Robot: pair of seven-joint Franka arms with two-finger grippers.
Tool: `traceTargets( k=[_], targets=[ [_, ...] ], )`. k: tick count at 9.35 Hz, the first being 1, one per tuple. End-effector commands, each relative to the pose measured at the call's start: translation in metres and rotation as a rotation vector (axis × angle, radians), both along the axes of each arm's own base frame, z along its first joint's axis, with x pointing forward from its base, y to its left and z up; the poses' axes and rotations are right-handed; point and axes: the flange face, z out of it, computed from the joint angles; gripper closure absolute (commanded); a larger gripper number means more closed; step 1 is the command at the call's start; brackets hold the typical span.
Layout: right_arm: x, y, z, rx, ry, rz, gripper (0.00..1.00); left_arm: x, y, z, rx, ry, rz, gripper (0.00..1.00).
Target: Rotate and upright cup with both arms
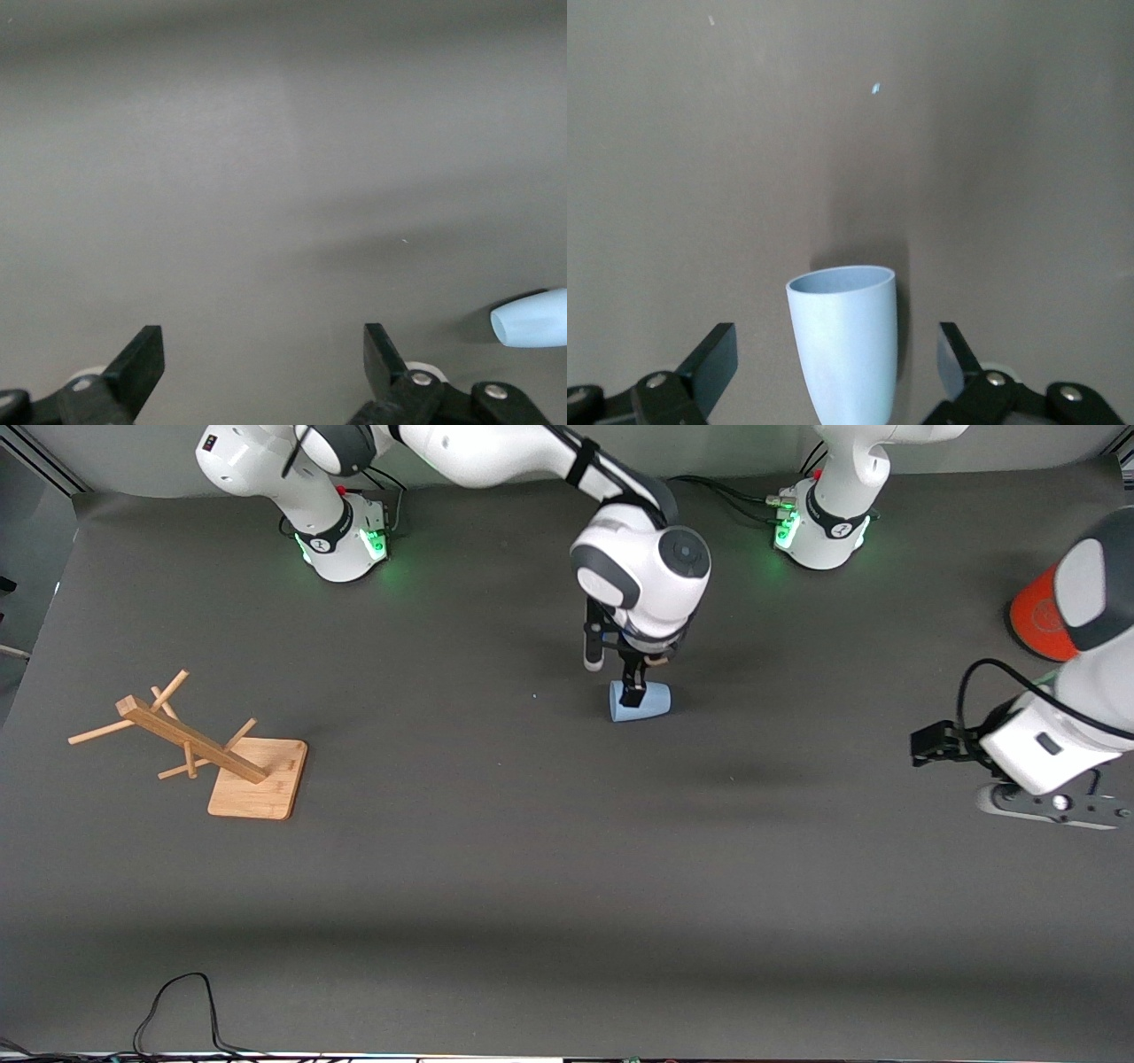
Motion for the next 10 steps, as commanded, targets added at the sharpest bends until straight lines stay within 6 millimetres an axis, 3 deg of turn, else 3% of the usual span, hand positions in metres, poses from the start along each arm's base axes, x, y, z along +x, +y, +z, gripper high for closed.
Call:
traceTargets(
  k=[1, 3, 5, 7, 9, 10],
  targets=[
    [0.017, -0.046, 0.071, -0.016, 0.11, 0.096, 0.0, -0.004, -0.024, 0.013, 0.006, -0.006, -0.004, 0.0],
    [0.053, -0.118, 0.134, 0.01, 0.205, 0.224, 0.0, -0.009, -0.045, 0.014, 0.011, -0.002, 0.02, 0.0],
    [0.095, -0.205, 0.187, 0.056, 0.288, 0.354, 0.0, -0.016, -0.076, 0.021, 0.017, -0.007, 0.027, 0.0],
    [0.126, -0.292, 0.236, 0.126, 0.318, 0.465, 0.0, -0.026, -0.128, 0.025, 0.051, -0.029, 0.051, 0.0],
    [0.14, -0.404, 0.269, 0.221, 0.321, 0.612, 0.0, -0.05, -0.208, 0.014, 0.114, -0.051, 0.089, 0.0],
    [0.142, -0.471, 0.283, 0.274, 0.303, 0.738, 0.0, -0.074, -0.284, -0.002, 0.219, -0.088, 0.096, 0.0]
  ],
)
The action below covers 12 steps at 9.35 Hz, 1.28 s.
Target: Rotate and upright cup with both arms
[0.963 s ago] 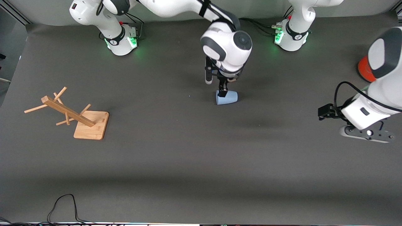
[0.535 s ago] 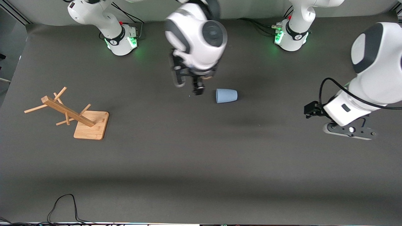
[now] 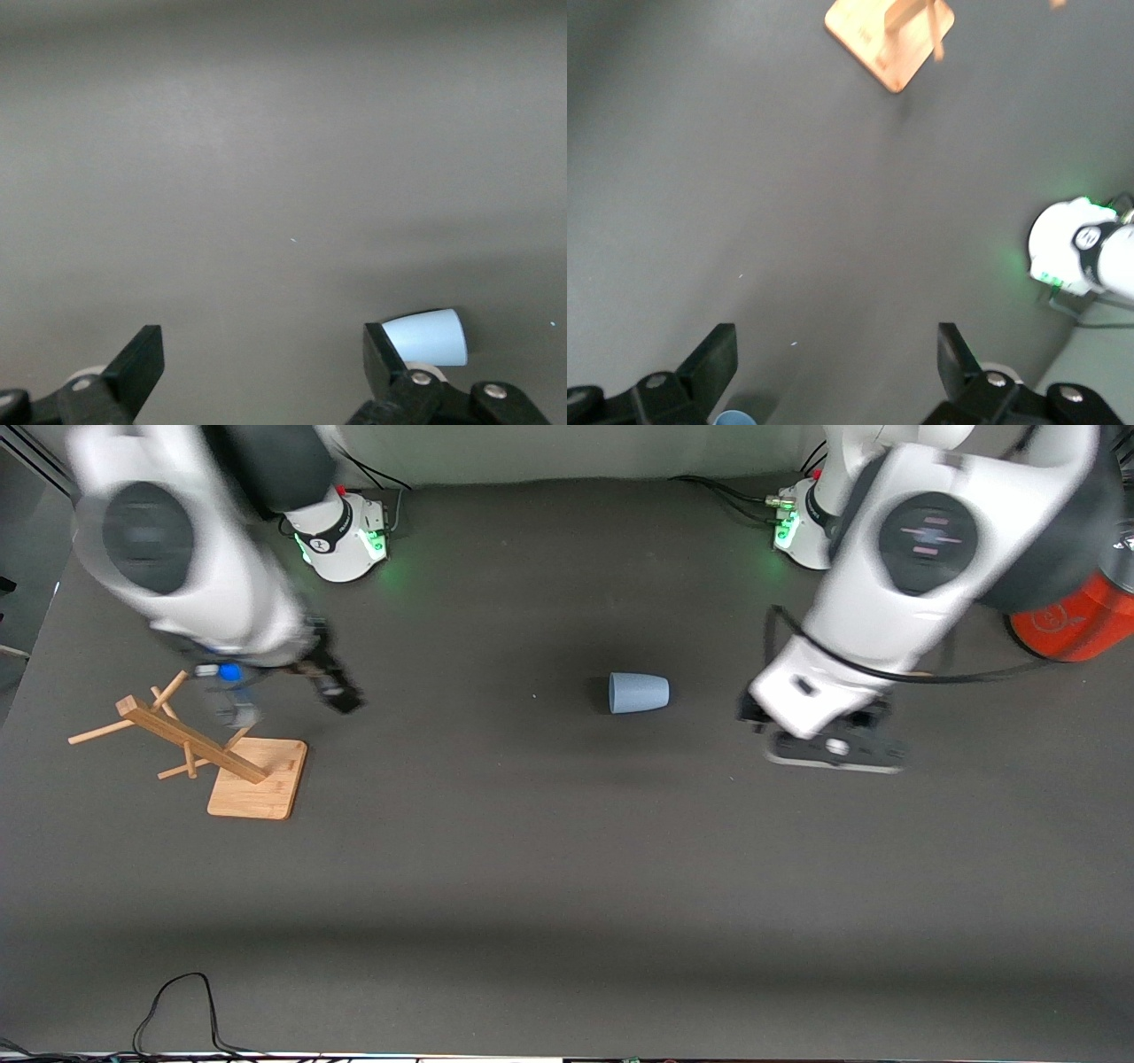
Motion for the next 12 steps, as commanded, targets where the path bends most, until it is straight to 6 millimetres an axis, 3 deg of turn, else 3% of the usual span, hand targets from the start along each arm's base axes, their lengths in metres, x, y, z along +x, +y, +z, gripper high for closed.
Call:
traceTargets(
  k=[1, 3, 5, 8, 11, 12],
  targets=[
    [-0.013, -0.087, 0.018, 0.128, -0.015, 0.183, 0.0, -0.034, -0.115, -0.033, 0.153, -0.054, 0.054, 0.0],
    [-0.016, -0.155, 0.023, 0.202, -0.062, 0.367, 0.0, -0.088, -0.201, -0.097, 0.269, -0.117, 0.07, 0.0],
    [-0.018, -0.201, 0.026, 0.237, -0.119, 0.535, 0.0, -0.121, -0.242, -0.149, 0.332, -0.109, -0.013, 0.0],
    [-0.007, -0.228, 0.027, 0.244, -0.17, 0.773, 0.0, -0.181, -0.287, -0.236, 0.493, -0.115, -0.17, 0.0],
    [0.004, -0.222, 0.023, 0.225, -0.199, 0.836, 0.0, -0.206, -0.293, -0.328, 0.589, -0.017, -0.32, 0.01],
    [0.007, -0.22, 0.025, 0.202, -0.212, 0.855, 0.0, -0.205, -0.291, -0.336, 0.593, 0.012, -0.367, 0.01]
  ],
)
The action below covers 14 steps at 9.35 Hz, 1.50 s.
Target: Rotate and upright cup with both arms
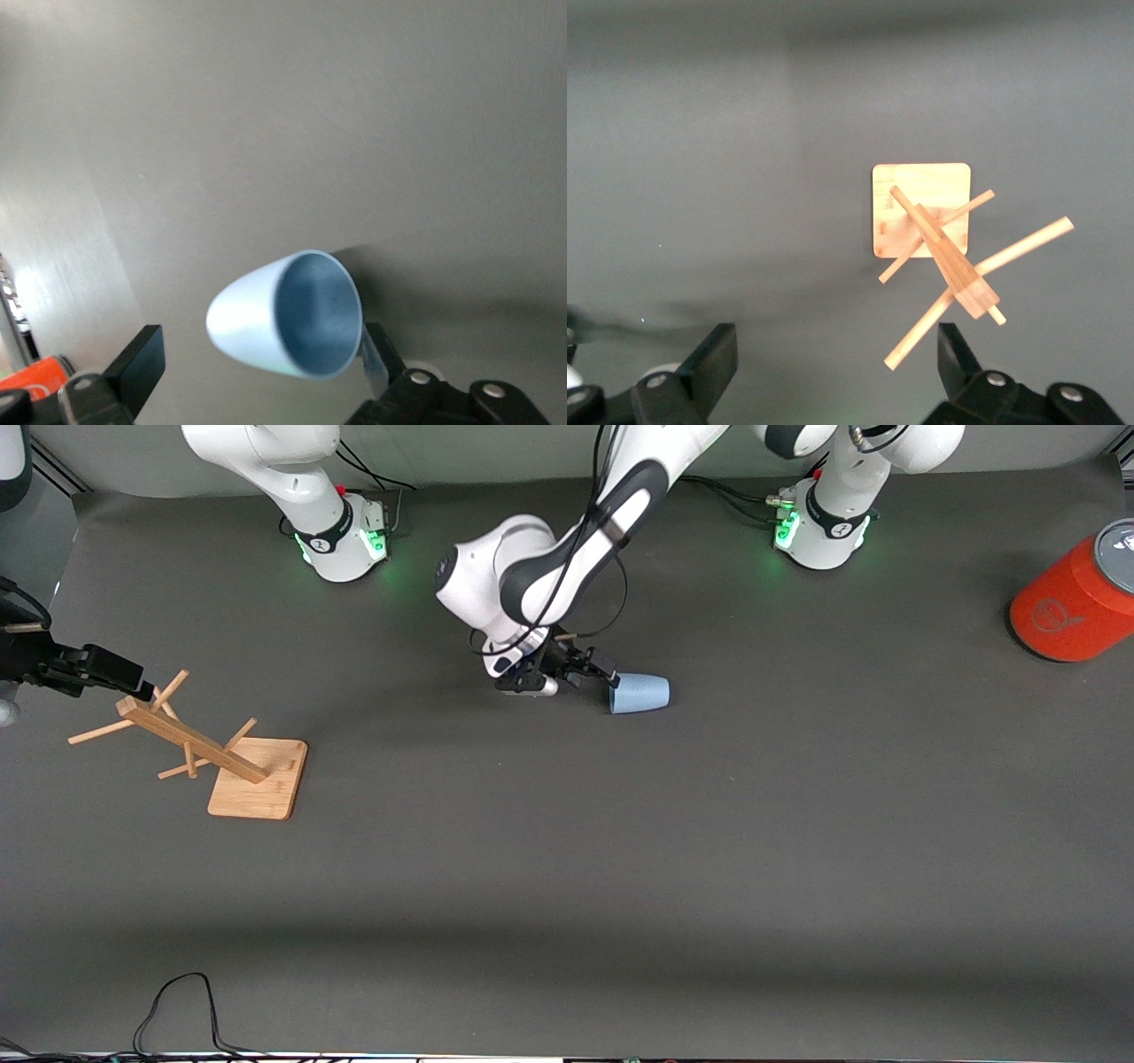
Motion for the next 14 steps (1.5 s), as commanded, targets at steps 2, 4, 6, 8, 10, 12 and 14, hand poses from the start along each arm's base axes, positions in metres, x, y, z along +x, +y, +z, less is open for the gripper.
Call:
traceTargets(
  k=[2, 4, 6, 8, 10, 12, 14],
  targets=[
    [0.008, 0.001, -0.001, -0.02, -0.056, 0.101, 0.0, 0.01, 0.002, -0.022, 0.026, 0.069, -0.112, 0.02],
    [0.007, 0.0, 0.0, -0.02, -0.057, 0.106, 0.0, 0.016, 0.007, -0.031, 0.038, 0.135, -0.184, 0.04],
    [0.007, 0.001, -0.001, -0.02, -0.056, 0.109, 0.0, 0.028, 0.014, -0.028, 0.051, 0.186, -0.226, 0.04],
    [0.009, -0.001, -0.002, -0.019, -0.057, 0.106, 0.0, 0.034, 0.022, -0.028, 0.07, 0.229, -0.249, 0.04],
    [0.009, 0.001, -0.004, -0.017, -0.044, 0.108, 0.0, 0.036, 0.023, -0.028, 0.073, 0.241, -0.259, 0.06],
    [0.009, 0.002, -0.007, -0.018, -0.036, 0.116, 0.0, 0.04, 0.03, -0.025, 0.095, 0.272, -0.262, 0.06],
    [0.009, -0.002, -0.009, -0.017, -0.033, 0.109, 0.0, 0.045, 0.039, -0.022, 0.116, 0.32, -0.258, 0.07]
  ],
)
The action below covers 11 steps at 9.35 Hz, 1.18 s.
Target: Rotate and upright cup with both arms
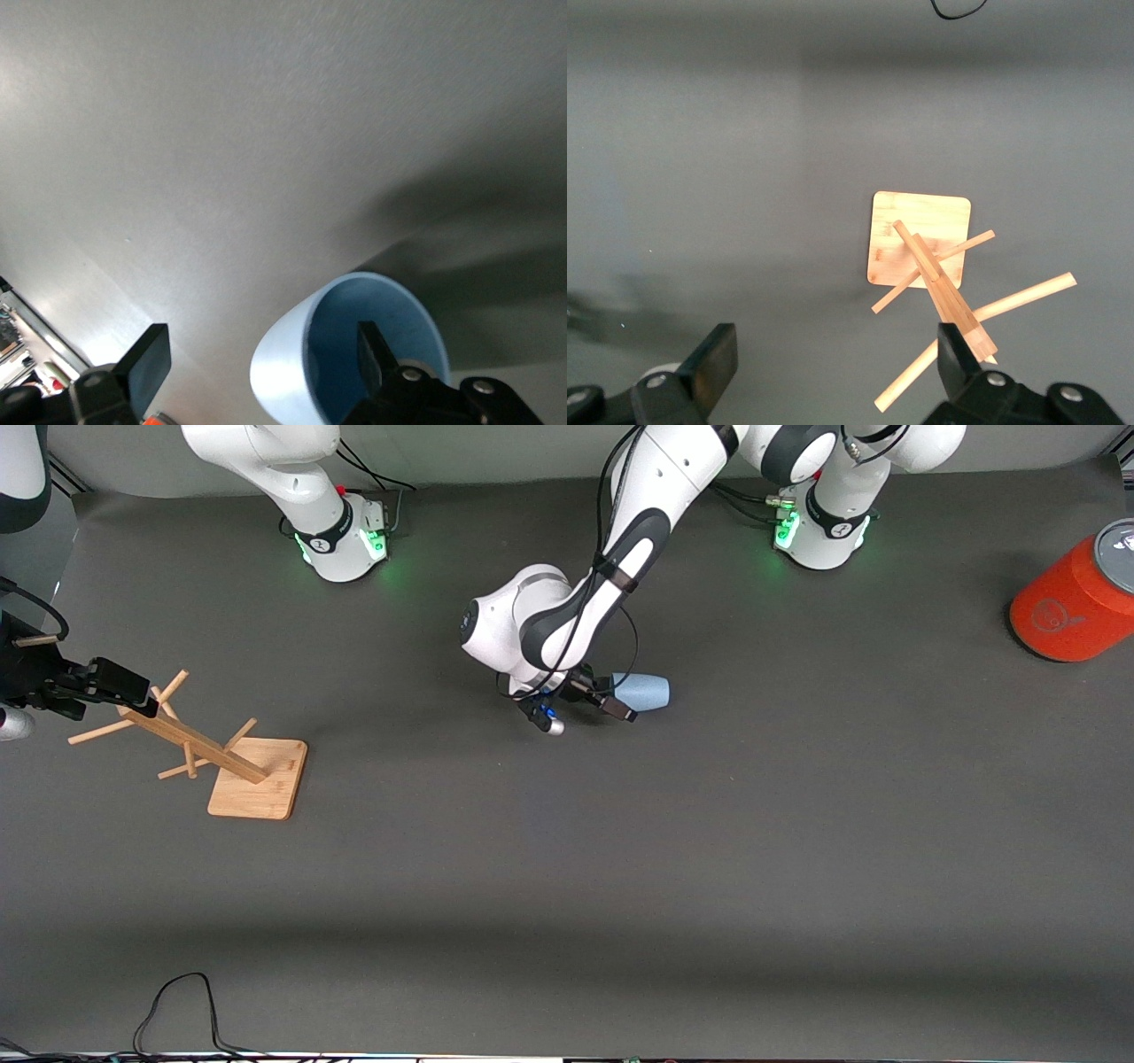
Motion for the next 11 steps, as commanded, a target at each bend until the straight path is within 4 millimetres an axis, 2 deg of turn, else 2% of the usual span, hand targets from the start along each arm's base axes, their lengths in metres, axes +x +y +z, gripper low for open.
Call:
traceTargets(
  k=[1, 2, 3, 4, 5, 8, 10, 11],
  targets=[
    [-0.002, 0.0, 0.001, -0.01, -0.002, 0.024, 0.0, 0.008, 0.007, 0.009, 0.02, 0.033, 0.0, 0.07],
    [-0.001, 0.0, 0.0, -0.01, -0.002, 0.025, 0.0, 0.009, 0.008, 0.01, 0.023, 0.032, 0.0, 0.14],
    [-0.001, 0.0, -0.002, -0.01, 0.001, 0.025, 0.0, 0.009, 0.008, 0.01, 0.023, 0.033, -0.001, 0.35],
    [-0.001, 0.002, -0.001, -0.01, 0.0, 0.03, 0.0, 0.009, 0.007, 0.01, 0.025, 0.031, -0.005, 0.71],
    [-0.001, 0.003, -0.001, -0.008, 0.0, 0.033, 0.0, 0.01, 0.008, 0.011, 0.025, 0.03, -0.007, 0.97],
    [0.0, 0.003, -0.003, -0.008, 0.003, 0.034, 0.0, 0.009, 0.009, 0.023, 0.046, 0.033, -0.004, 1.0],
    [0.0, 0.003, -0.004, -0.008, 0.003, 0.031, 0.0, 0.018, 0.019, 0.058, 0.065, 0.042, 0.022, 1.0],
    [0.001, 0.003, -0.005, -0.008, 0.001, 0.031, 0.0, 0.027, 0.029, 0.089, 0.067, 0.046, 0.043, 1.0]
  ],
)
